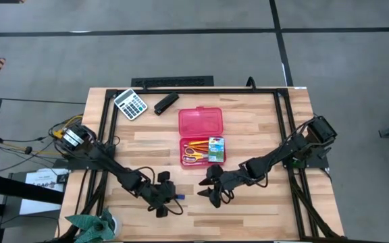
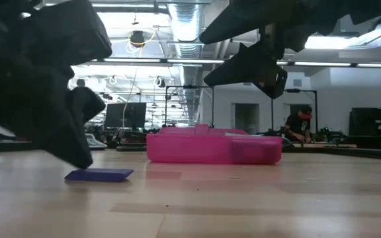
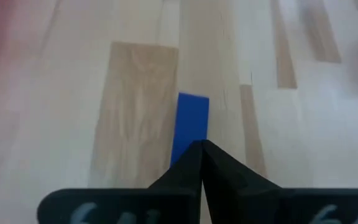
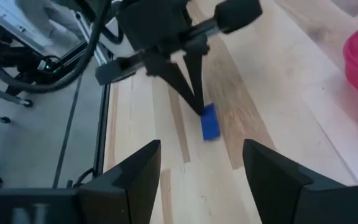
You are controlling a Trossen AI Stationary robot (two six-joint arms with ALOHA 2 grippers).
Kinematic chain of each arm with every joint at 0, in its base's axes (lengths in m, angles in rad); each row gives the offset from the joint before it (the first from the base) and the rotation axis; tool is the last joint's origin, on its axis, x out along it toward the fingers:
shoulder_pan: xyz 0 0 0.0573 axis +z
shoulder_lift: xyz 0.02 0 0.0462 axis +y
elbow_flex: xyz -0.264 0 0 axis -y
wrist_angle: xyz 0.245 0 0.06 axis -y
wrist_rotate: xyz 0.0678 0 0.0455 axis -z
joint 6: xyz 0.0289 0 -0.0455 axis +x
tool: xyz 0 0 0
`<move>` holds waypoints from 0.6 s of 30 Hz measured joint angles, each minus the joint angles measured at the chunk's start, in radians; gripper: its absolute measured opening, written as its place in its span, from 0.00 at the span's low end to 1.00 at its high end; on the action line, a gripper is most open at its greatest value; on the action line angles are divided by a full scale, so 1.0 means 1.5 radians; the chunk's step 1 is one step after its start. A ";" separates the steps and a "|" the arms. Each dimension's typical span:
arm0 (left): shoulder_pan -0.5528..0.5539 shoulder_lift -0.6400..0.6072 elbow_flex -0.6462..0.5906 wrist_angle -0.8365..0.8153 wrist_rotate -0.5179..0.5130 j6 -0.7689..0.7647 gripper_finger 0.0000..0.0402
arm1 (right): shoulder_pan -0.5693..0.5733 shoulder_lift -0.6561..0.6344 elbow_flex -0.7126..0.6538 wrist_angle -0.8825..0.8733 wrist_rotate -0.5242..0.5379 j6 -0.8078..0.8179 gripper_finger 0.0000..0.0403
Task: Pack school essentials
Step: Put the blue eraser into the red supply box
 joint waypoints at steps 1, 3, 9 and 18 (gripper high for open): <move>-0.002 0.005 0.000 0.005 0.001 0.000 0.00 | 0.000 0.000 0.000 0.001 0.004 0.000 0.58; -0.007 0.014 0.000 0.022 -0.001 -0.005 0.00 | 0.000 0.000 0.000 -0.003 0.005 0.006 0.58; -0.025 0.028 0.002 0.021 -0.029 -0.052 0.00 | 0.007 0.005 0.000 -0.010 0.005 0.004 0.58; -0.075 0.031 -0.021 0.031 -0.089 -0.138 0.00 | 0.025 0.061 0.027 -0.019 0.003 -0.038 0.59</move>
